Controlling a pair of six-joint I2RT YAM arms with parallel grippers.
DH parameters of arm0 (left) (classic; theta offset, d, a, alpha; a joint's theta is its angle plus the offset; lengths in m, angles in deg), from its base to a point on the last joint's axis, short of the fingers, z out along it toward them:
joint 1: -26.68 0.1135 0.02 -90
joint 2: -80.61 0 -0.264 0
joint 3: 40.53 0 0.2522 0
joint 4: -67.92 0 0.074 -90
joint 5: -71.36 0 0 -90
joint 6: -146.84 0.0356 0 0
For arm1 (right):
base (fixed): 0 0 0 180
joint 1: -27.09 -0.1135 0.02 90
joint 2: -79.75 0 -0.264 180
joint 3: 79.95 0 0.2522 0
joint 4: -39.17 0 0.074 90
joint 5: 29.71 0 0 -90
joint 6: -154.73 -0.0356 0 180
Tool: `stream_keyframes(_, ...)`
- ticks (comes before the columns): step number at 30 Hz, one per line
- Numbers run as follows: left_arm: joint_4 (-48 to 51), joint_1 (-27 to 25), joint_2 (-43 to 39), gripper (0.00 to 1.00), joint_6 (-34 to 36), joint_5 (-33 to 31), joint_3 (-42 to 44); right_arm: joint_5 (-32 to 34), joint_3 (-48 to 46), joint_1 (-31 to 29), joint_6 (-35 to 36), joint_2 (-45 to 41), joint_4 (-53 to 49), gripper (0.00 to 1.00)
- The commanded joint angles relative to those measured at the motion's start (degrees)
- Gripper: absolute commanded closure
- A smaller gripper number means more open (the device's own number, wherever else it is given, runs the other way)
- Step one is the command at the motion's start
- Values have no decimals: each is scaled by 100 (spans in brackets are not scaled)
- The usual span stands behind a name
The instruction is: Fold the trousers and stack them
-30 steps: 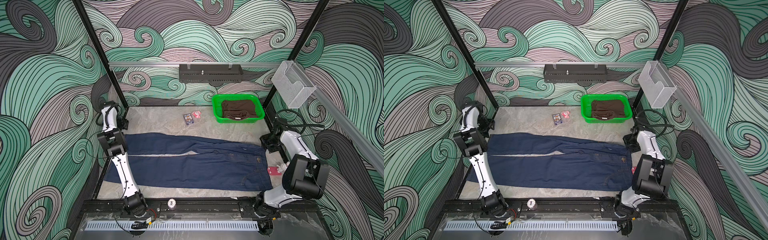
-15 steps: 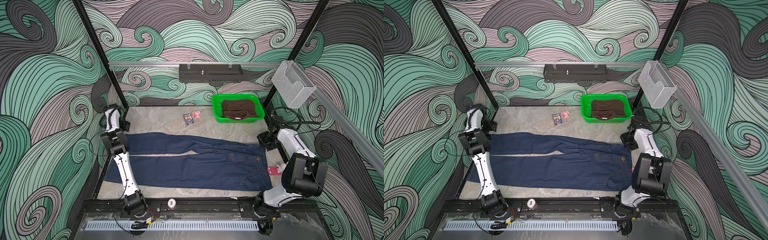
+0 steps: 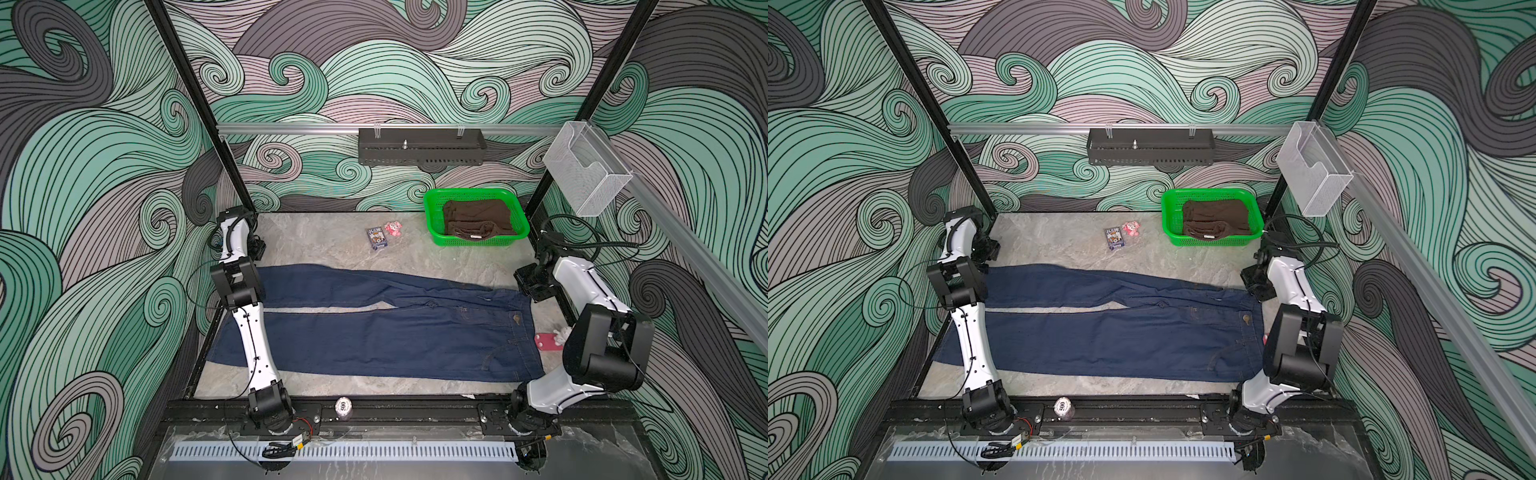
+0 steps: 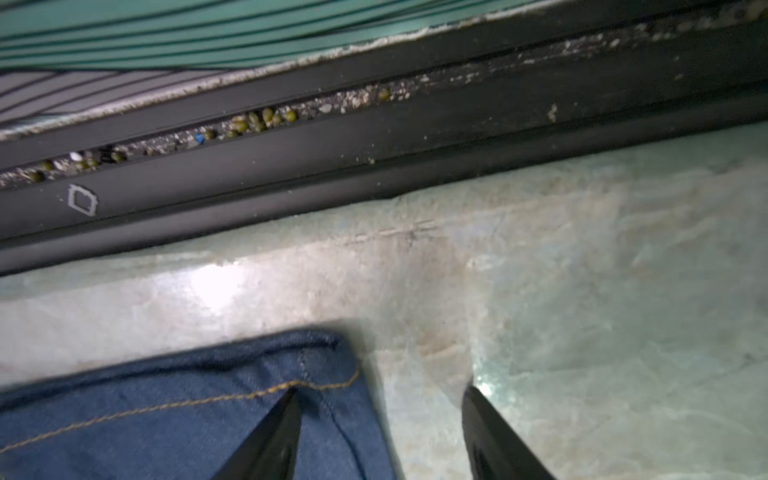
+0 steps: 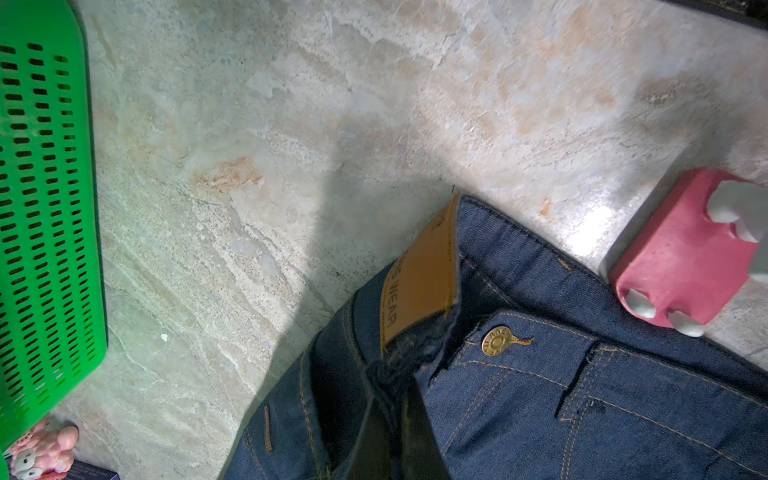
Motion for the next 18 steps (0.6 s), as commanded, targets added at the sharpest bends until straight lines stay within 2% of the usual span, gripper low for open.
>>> stream_keyframes(1, 271, 22, 44, 36, 215, -395, 216, 141, 84, -29, 21, 78, -119, 100)
stream_keyframes(8, 428, 196, -129, 46, 444, -454, 843, 140, 57, -21, 47, 47, -118, 100)
stream_keyframes(13, 590, 313, -17, 67, 415, -327, 835, 105, 30, -21, 40, 27, -97, 100)
stream_keyframes(18, 510, 315, -54, 78, 339, -186, 796, 69, 7, -20, 30, 12, -84, 100)
